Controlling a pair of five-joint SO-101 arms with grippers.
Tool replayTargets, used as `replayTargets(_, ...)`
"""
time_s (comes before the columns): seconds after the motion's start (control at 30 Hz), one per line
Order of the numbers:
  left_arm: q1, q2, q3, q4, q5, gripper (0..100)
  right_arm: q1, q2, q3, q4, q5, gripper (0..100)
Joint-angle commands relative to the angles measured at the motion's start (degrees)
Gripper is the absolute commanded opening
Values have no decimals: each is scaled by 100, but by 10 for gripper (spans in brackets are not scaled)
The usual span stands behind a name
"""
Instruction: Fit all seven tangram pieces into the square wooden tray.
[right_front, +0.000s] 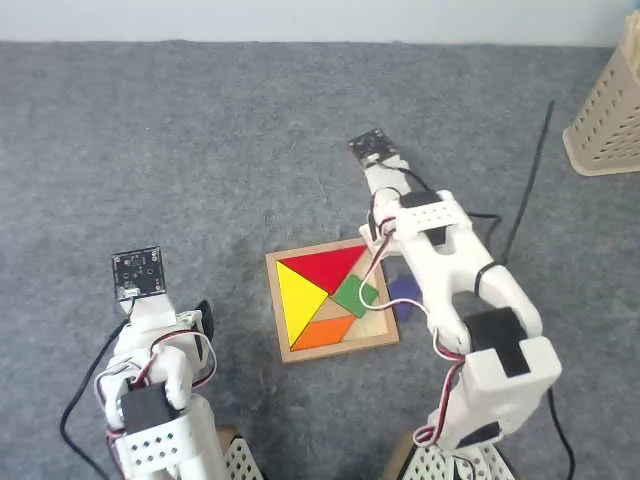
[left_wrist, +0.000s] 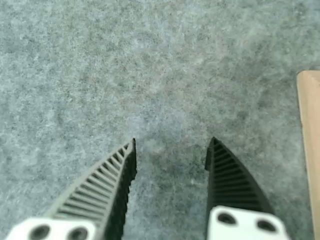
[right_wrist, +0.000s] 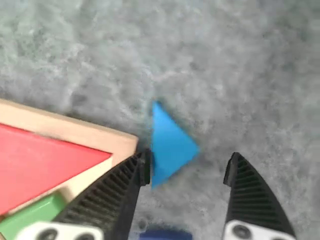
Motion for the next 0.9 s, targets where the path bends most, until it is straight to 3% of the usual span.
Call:
replayTargets(0.0, 9, -79, -75, 26, -26, 216, 101, -48, -132, -101, 105, 200)
replayTargets(0.4, 9, -79, -75, 26, -26, 216, 180, 92, -721, -57, 158, 177)
replayTargets(0.6, 9, -79, -75, 26, -26, 216, 171, 655, -958, -75, 774, 176)
replayTargets(0.87, 9, -79, -75, 26, -26, 216, 198, 664, -976, 101, 765, 159)
